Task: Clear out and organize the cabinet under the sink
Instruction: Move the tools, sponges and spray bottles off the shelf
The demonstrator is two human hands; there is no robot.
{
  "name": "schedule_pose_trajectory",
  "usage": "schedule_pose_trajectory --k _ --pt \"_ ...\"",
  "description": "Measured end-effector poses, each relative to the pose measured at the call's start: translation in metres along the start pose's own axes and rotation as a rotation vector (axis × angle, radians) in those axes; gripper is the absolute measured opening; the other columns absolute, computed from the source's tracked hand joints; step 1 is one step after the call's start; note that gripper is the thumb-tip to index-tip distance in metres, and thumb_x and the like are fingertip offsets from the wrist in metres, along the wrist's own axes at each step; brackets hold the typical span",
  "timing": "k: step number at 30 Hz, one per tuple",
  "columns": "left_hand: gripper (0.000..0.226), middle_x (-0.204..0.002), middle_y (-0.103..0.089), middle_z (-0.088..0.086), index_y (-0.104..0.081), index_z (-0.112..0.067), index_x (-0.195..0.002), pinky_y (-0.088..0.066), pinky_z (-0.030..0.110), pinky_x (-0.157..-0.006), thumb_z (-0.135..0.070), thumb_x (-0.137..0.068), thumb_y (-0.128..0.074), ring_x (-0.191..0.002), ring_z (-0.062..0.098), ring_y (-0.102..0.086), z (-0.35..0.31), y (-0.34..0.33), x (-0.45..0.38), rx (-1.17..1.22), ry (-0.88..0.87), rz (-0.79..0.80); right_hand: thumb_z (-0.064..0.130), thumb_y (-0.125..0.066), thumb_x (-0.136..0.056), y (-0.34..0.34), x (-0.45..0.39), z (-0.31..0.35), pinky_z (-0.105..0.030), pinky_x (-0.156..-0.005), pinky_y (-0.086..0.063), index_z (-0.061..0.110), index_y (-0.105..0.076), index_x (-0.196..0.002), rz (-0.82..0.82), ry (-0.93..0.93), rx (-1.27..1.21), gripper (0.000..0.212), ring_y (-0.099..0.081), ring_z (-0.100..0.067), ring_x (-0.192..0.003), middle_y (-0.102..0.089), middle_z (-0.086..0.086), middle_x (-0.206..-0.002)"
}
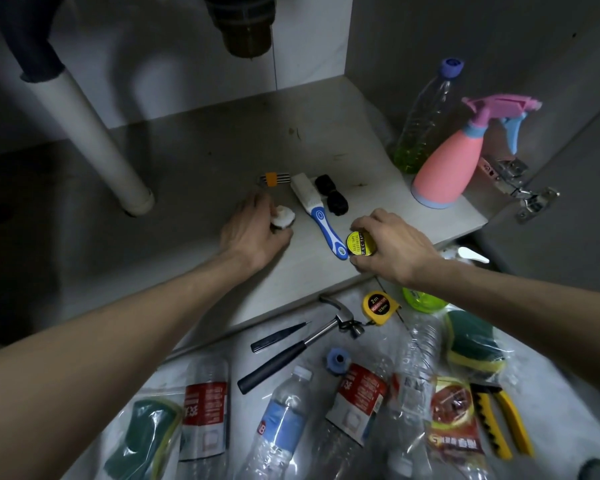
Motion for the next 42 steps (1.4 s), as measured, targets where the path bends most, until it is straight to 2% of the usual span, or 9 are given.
schedule_pose_trajectory --k 5,10,14,19,23,27,30,33,42 --pt "0.065 -0.148 -0.045 0.004 -0.043 -0.031 -0.146 -0.049 0.044 -0.097 -0.046 -0.088 -0.066 -0.130 0.031 -0.048 -0.002 -0.012 -0.007 0.017 -0.061 0.093 0.041 -0.077 -0.075 -0.001 0.004 -0.002 -0.035 -0.075 -0.047 0.028 -0.058 -0.118 -0.049 -0.054 -0.094 0.050 -0.053 -0.019 -0.100 -0.051 0.004 -0.110" --pt "0.022 -0.092 -0.067 0.005 -0.064 -0.017 -0.098 -0.054 0.040 -0.069 -0.036 -0.089 -0.060 -0.088 0.029 -0.064 -0.009 -0.005 -0.009 0.103 -0.069 0.054 0.051 -0.066 -0.076 -0.003 0.040 -0.008 -0.027 -0.061 -0.044 0.036 -0.047 -0.101 -0.112 -0.104 -0.293 0.035 -0.054 -0.004 -0.081 -0.049 0.014 -0.098" --pt "0.027 -0.103 -0.063 -0.001 -0.066 -0.029 -0.110 -0.053 0.037 -0.077 -0.033 -0.083 -0.065 -0.093 0.024 -0.062 -0.022 0.011 0.019 0.230 -0.124 -0.012 0.049 -0.067 -0.080 -0.019 0.077 -0.015 -0.027 -0.066 -0.048 0.041 -0.048 -0.100 -0.005 -0.100 -0.345 0.029 -0.055 -0.002 -0.084 -0.052 0.017 -0.099" --pt "0.034 -0.108 -0.055 -0.013 -0.059 -0.030 -0.120 -0.052 0.034 -0.077 -0.036 -0.087 -0.063 -0.094 0.009 -0.058 -0.033 0.012 0.103 0.346 -0.309 -0.008 0.037 -0.076 -0.083 -0.044 0.097 -0.017 -0.012 -0.067 -0.034 0.034 -0.051 -0.110 0.131 0.002 -0.210 0.037 -0.051 -0.004 -0.089 -0.050 0.016 -0.106" --pt "0.032 -0.108 -0.054 -0.020 -0.055 -0.035 -0.113 -0.053 0.032 -0.075 -0.029 -0.083 -0.067 -0.091 0.005 -0.058 -0.017 -0.011 0.166 0.356 -0.274 0.092 0.037 -0.069 -0.089 -0.059 0.088 -0.012 -0.028 -0.072 -0.040 0.027 -0.052 -0.113 0.283 0.121 0.059 0.032 -0.055 -0.019 -0.096 -0.049 0.004 -0.113" --pt "0.032 -0.105 -0.052 -0.022 -0.048 -0.043 -0.112 -0.048 0.030 -0.061 -0.045 -0.082 -0.059 -0.082 0.010 -0.061 0.007 -0.037 0.194 0.150 -0.235 0.288 0.030 -0.070 -0.084 -0.065 0.085 -0.010 -0.035 -0.087 -0.050 0.025 -0.059 -0.117 0.418 0.125 0.154 0.036 -0.056 -0.021 -0.108 -0.054 0.002 -0.118" --pt "0.032 -0.106 -0.054 -0.018 -0.047 -0.042 -0.113 -0.043 0.029 -0.059 -0.053 -0.084 -0.055 -0.086 0.014 -0.063 0.019 -0.050 0.202 -0.055 -0.225 0.391 0.031 -0.060 -0.088 -0.053 0.079 -0.005 -0.030 -0.068 -0.045 0.030 -0.058 -0.093 0.342 0.148 0.095 0.005 -0.059 -0.017 -0.087 -0.058 0.009 -0.093" --pt "0.034 -0.108 -0.057 -0.012 -0.047 -0.036 -0.113 -0.041 0.030 -0.061 -0.054 -0.085 -0.053 -0.095 0.017 -0.060 0.023 -0.056 0.207 -0.177 -0.253 0.469 0.033 -0.051 -0.092 -0.028 0.071 -0.004 -0.031 -0.056 -0.041 0.027 -0.057 -0.080 0.184 0.118 0.011 0.015 -0.058 -0.018 -0.066 -0.061 0.009 -0.071" --pt "0.034 -0.119 -0.056 -0.011 -0.051 -0.033 -0.113 -0.045 0.033 -0.074 -0.054 -0.086 -0.048 -0.108 0.020 -0.060 0.015 -0.056 0.195 -0.195 -0.246 0.588 0.035 -0.054 -0.084 0.008 0.028 0.004 -0.037 -0.068 -0.051 0.029 -0.068 -0.088 -0.105 -0.035 -0.156 0.015 -0.064 -0.025 -0.079 -0.069 0.003 -0.078"
Point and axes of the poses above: each hand's wrist, its own x-axis away from the middle knuckle, its own y-axis out of the back of the hand, z = x × y, the point moved 6 cm from there along -x, towards the middle knuckle
